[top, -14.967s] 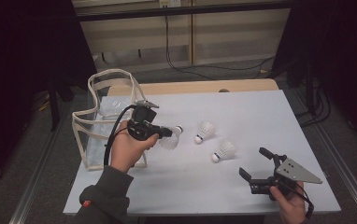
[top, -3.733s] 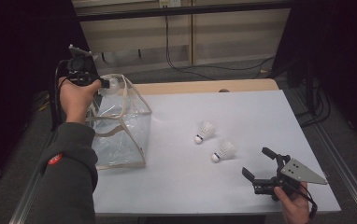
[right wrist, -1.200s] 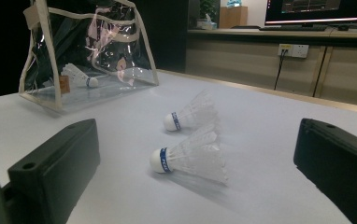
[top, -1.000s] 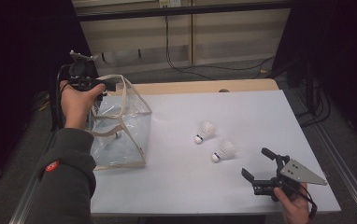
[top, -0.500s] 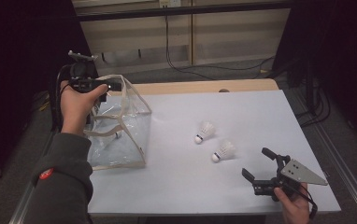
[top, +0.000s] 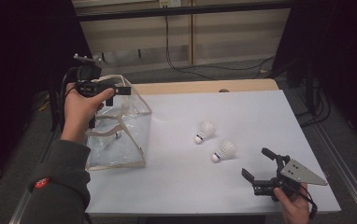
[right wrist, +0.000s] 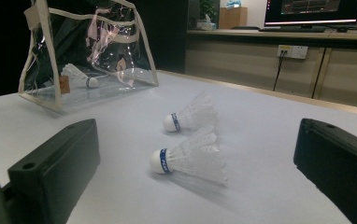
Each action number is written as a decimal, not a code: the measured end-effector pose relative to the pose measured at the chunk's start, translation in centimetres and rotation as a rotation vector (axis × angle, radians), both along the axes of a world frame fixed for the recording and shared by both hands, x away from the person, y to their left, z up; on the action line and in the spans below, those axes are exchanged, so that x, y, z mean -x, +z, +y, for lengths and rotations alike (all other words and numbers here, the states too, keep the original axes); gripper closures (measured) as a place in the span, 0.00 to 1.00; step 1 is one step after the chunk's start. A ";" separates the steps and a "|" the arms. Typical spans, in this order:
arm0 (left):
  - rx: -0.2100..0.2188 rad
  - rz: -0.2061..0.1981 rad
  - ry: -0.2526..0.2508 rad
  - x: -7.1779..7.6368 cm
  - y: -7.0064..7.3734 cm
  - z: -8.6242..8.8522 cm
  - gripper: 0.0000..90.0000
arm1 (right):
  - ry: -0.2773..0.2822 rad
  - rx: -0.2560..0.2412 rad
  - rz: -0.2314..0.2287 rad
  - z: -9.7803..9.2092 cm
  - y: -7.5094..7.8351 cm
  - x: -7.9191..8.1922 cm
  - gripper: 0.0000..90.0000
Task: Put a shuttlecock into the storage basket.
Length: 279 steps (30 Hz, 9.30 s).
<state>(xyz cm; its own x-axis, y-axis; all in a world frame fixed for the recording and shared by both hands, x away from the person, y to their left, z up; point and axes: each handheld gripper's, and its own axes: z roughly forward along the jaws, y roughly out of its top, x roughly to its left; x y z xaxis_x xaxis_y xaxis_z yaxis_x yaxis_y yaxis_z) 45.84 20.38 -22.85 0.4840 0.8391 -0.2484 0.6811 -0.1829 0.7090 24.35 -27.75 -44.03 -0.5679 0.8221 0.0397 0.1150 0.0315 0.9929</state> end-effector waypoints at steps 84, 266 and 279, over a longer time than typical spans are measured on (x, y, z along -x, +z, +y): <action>0.023 -0.011 -0.384 6.2 -6.7 -9.8 0.13 | 0.004 0.006 0.003 0.0 0.0 0.0 0.00; -0.082 -0.051 -0.592 7.9 -20.4 -22.1 0.39 | 0.008 0.018 0.005 0.1 -0.1 -0.2 0.01; -0.100 -0.038 -0.612 7.7 -21.5 -23.0 0.51 | 0.008 0.018 0.009 0.1 -0.1 -0.2 0.01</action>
